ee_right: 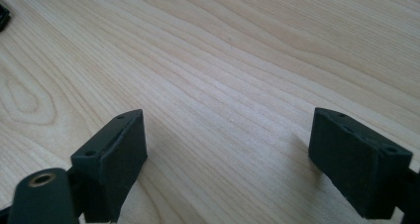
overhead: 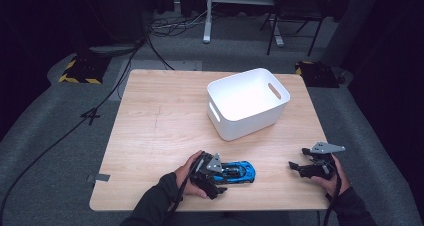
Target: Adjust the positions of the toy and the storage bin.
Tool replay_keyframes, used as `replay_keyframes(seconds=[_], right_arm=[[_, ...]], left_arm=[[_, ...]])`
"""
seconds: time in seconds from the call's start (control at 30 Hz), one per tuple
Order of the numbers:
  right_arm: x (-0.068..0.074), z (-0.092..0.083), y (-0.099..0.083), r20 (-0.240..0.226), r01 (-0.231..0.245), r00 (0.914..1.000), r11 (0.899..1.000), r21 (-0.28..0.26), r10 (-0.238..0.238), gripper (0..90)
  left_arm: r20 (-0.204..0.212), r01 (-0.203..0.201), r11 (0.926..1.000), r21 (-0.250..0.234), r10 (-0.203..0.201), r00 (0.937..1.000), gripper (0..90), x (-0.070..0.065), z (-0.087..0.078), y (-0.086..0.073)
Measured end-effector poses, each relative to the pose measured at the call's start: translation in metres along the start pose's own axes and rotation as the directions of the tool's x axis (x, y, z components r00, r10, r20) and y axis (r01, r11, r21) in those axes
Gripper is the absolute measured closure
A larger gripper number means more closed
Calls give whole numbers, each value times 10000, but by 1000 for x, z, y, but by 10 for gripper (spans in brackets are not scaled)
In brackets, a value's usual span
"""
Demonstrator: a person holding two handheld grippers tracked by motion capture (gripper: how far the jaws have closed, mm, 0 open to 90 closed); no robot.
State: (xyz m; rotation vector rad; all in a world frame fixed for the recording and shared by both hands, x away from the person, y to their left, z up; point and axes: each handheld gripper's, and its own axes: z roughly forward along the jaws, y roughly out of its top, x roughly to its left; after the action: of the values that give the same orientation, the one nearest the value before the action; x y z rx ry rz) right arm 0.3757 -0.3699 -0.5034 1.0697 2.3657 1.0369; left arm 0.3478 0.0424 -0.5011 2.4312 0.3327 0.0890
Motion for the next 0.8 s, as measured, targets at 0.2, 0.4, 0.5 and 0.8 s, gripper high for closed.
replay_keyframes(seconds=[0.2, 0.4, 0.5, 0.8], right_arm=[[0, 0, 0, 0, 3, 10000, 10000, -3, -3, 148], [0, 0, 0, 7, -12, 10000, 10000, -6, 12, 148], [0, 0, 0, 9, -7, 10000, 10000, -32, 7, 149], [1, 0, 0, -65, 52, 10000, 10000, -20, -52, 148]], left_arm=[[-180, 187, 9991, -380, -194, 9997, 146, 2, -3, -1], [-189, 259, 9989, -390, -266, 9995, 176, 2, -3, -2], [-275, 170, 9990, -417, -181, 9995, 177, 3, -4, -2], [-114, 118, 9989, -456, -123, 9999, 217, 4, -8, -7]])
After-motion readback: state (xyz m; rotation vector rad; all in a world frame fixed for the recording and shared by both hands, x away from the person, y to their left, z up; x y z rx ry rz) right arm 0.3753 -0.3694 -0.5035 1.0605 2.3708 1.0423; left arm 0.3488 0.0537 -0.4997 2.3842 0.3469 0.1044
